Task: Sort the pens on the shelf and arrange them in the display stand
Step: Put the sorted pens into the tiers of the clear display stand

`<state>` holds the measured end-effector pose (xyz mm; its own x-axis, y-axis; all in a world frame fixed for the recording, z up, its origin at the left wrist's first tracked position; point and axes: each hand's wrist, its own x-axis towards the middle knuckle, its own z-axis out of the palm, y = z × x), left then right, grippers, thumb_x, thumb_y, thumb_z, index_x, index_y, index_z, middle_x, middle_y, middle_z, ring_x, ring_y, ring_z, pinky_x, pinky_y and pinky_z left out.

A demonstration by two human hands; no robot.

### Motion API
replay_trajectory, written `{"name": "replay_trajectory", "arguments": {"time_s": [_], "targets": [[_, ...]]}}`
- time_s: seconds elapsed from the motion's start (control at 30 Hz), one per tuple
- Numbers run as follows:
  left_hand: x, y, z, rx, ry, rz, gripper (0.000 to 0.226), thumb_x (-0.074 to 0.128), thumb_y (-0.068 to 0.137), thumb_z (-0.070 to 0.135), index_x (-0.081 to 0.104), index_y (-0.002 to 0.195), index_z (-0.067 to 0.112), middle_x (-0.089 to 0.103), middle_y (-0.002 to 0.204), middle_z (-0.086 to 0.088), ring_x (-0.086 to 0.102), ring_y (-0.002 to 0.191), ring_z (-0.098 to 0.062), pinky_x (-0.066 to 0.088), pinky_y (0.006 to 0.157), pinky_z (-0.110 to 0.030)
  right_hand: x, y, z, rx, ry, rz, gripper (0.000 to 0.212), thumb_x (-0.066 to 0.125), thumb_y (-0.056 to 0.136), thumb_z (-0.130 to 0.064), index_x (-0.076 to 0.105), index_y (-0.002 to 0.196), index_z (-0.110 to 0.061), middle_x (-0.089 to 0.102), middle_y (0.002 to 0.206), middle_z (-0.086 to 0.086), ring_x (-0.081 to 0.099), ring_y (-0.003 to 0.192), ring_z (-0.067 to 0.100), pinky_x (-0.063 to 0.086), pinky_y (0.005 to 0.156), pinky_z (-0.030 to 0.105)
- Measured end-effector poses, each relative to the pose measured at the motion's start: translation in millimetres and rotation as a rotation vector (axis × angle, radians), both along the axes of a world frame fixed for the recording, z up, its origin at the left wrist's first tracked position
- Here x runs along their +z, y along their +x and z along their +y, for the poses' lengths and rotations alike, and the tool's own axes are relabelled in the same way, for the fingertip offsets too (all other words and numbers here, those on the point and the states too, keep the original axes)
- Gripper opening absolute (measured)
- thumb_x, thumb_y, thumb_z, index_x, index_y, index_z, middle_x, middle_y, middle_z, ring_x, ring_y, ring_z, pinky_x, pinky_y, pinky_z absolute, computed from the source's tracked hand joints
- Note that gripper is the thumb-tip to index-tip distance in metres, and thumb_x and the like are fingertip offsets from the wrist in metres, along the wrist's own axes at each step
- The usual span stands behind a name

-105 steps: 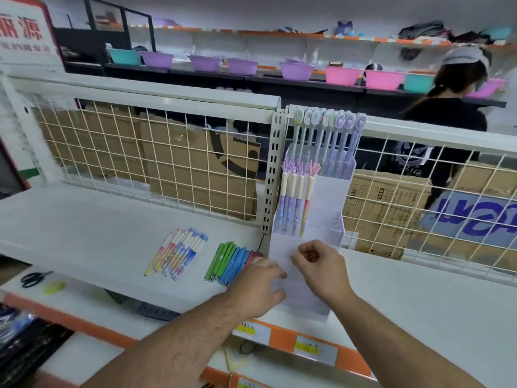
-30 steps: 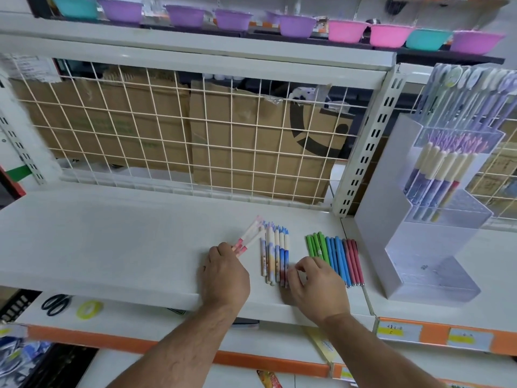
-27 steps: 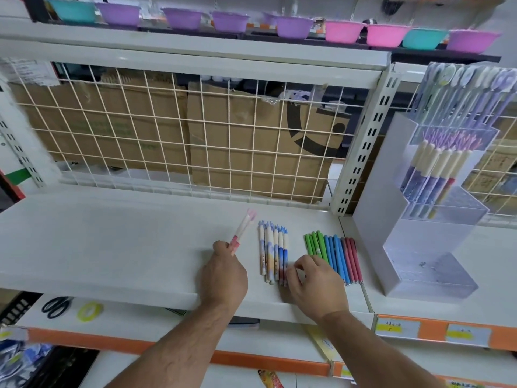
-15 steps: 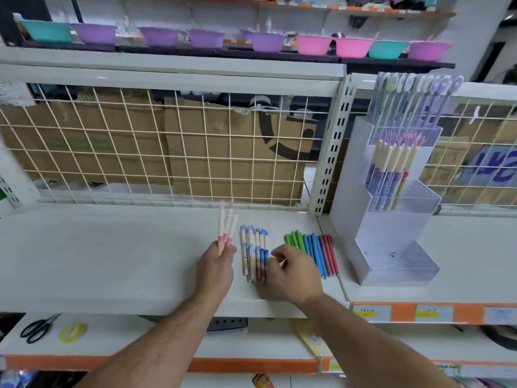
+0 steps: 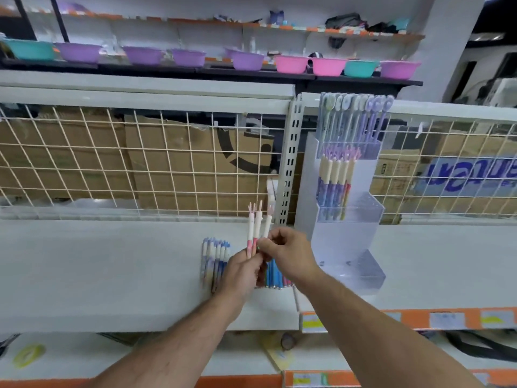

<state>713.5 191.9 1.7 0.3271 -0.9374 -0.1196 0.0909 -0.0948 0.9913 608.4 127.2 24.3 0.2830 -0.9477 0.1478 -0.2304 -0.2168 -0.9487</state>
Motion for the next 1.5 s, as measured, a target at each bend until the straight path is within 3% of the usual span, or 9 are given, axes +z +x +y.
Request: {"name": "replay_trajectory", "arguments": {"time_s": [0.2,0.4,0.5,0.6,0.7,0.97,1.1,1.37,1.5], "targets": [[5.8,-70.3,-28.6,-0.05,-0.074,0.012,0.024,0.046,0.105,0.016,0.066,0.106,0.003,0.064,0.08,-0.019,0.061,0.077,-0.03,0.049,0.066,-0.037,11.3,-64.4,-28.7,0.054,-0.016,-0.014,0.014,0.077,0.084,-0.016,0.068,0.074,-0.013,0.063,0.062,-0.003,0.059,0.06,0.012,0.054,0.063,0.033],[15.5,-138.6,-52.8,-0.055,-0.108,-0.058,0.025,0.047,0.104,0.016,0.065,0.107,-0.002,0.062,0.07,-0.015,0.06,0.063,-0.024,0.051,0.067,-0.042,21.4,-130.6,-60.9,0.122,-0.08,0.022,0.013,0.077,0.082,-0.018,0.065,0.076,-0.018,0.068,0.07,0.007,0.066,0.068,0.026,0.059,0.07,0.044],[19.2,-162.1,-61.7,-0.035,-0.138,-0.027,0.02,0.058,0.098,0.026,0.068,0.101,0.009,0.064,0.074,-0.016,0.062,0.066,-0.027,0.052,0.072,-0.046,25.2,-155.0,-74.4,0.145,-0.105,0.047,0.013,0.077,0.083,-0.018,0.065,0.077,-0.016,0.069,0.074,0.009,0.068,0.074,0.03,0.058,0.071,0.044],[20.9,-177.1,-68.6,-0.019,-0.135,-0.018,0.021,0.048,0.104,0.02,0.068,0.106,0.013,0.066,0.083,-0.024,0.065,0.073,-0.031,0.054,0.076,-0.046,30.4,-172.4,-82.5,0.16,-0.103,0.051,0.014,0.076,0.083,-0.015,0.064,0.076,-0.017,0.067,0.071,0.005,0.066,0.067,0.025,0.057,0.065,0.038],[21.9,-181.8,-75.3,0.057,-0.069,0.003,0.027,0.043,0.106,0.021,0.066,0.106,0.008,0.07,0.083,-0.021,0.069,0.075,-0.03,0.056,0.074,-0.04,44.1,-184.9,-94.0,0.146,-0.104,0.046,0.012,0.073,0.087,-0.012,0.064,0.079,-0.012,0.065,0.066,0.002,0.06,0.06,0.013,0.051,0.06,0.028],[20.2,-174.5,-94.4,0.079,-0.012,-0.065,0.026,0.041,0.107,0.023,0.062,0.104,0.007,0.071,0.083,-0.015,0.068,0.072,-0.022,0.051,0.068,-0.029,99.8,-196.0,-130.4,0.058,-0.123,-0.072,0.016,0.071,0.091,-0.01,0.062,0.089,0.002,0.068,0.074,0.016,0.065,0.063,0.017,0.045,0.052,0.029],[9.2,-167.8,-98.6,0.078,0.007,-0.175,0.028,0.04,0.107,0.028,0.065,0.103,0.016,0.076,0.084,-0.007,0.073,0.079,-0.022,0.049,0.082,-0.04,116.3,-189.3,-147.4,-0.007,-0.15,-0.087,0.014,0.069,0.093,-0.014,0.063,0.084,-0.004,0.073,0.079,0.015,0.069,0.071,0.022,0.052,0.058,0.033],[4.4,-162.7,-98.3,0.046,-0.017,-0.211,0.026,0.041,0.106,0.028,0.066,0.105,0.022,0.075,0.085,-0.004,0.073,0.081,-0.017,0.051,0.088,-0.039,119.0,-166.2,-169.0,-0.077,-0.216,-0.045,0.014,0.067,0.093,-0.019,0.064,0.08,-0.014,0.072,0.073,0.005,0.069,0.071,0.022,0.06,0.069,0.046],[6.0,-161.5,-96.9,0.031,-0.013,-0.207,0.027,0.041,0.106,0.028,0.066,0.104,0.021,0.075,0.085,-0.003,0.073,0.082,-0.015,0.051,0.086,-0.036,111.3,-158.2,-171.1,-0.041,-0.229,0.064,0.017,0.068,0.094,-0.018,0.063,0.077,-0.016,0.072,0.074,0.006,0.064,0.062,0.022,0.057,0.065,0.04]]}}
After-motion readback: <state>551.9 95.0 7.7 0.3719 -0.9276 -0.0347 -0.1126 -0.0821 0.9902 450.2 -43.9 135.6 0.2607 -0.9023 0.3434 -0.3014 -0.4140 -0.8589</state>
